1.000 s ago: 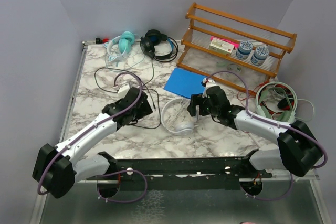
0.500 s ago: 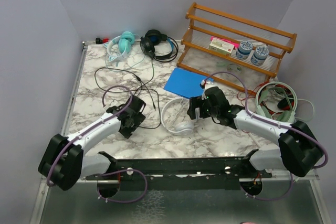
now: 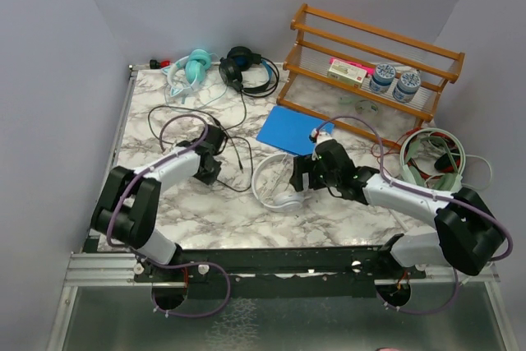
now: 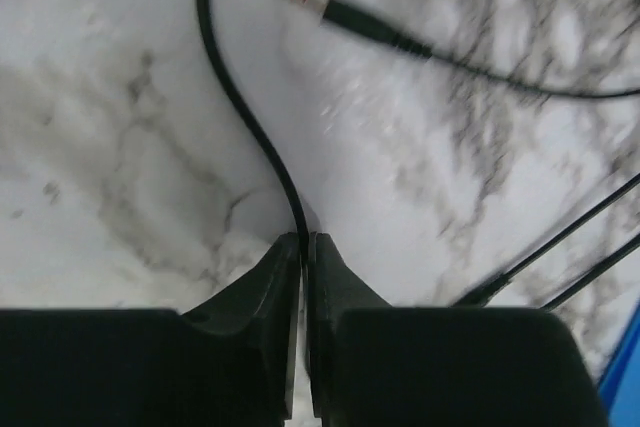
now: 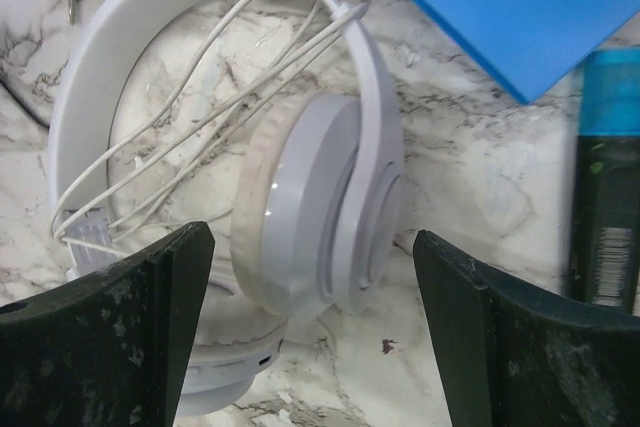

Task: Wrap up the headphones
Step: Move the headphones to the center of the board.

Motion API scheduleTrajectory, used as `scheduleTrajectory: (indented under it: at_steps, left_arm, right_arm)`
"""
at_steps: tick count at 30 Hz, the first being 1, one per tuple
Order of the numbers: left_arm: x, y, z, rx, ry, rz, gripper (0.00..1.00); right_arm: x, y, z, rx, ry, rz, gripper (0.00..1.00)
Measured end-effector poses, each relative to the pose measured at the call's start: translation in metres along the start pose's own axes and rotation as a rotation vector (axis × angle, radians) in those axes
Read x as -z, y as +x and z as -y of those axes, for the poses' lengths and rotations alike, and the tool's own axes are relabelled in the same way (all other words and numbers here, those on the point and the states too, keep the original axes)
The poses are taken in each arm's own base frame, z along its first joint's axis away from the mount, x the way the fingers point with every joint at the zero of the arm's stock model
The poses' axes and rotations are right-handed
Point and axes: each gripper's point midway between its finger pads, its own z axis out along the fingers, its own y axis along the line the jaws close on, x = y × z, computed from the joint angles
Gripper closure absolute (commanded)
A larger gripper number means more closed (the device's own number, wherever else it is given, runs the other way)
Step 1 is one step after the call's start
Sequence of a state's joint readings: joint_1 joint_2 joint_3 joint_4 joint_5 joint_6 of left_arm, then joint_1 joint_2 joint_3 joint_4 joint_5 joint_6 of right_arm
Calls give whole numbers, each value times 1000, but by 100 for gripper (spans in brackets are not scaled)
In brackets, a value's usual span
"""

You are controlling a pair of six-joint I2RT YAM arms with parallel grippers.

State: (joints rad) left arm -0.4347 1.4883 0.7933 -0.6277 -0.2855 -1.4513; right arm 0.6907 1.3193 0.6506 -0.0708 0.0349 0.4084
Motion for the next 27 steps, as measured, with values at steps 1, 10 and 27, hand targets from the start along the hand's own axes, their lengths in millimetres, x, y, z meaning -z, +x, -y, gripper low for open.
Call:
scheduleTrajectory:
  at_steps: [1, 10, 27]
  left_arm:
    - [-5, -9, 9, 28, 3, 9, 95]
    - [-51, -119, 106, 120, 15, 226, 100]
    - [-48, -248, 230, 72, 193, 323, 100]
  right_arm:
    - [-1, 3, -3, -2, -5, -8, 11]
    - [-15, 32, -31, -28, -14, -87, 10]
    - [-133, -14, -195, 6, -166, 46, 12]
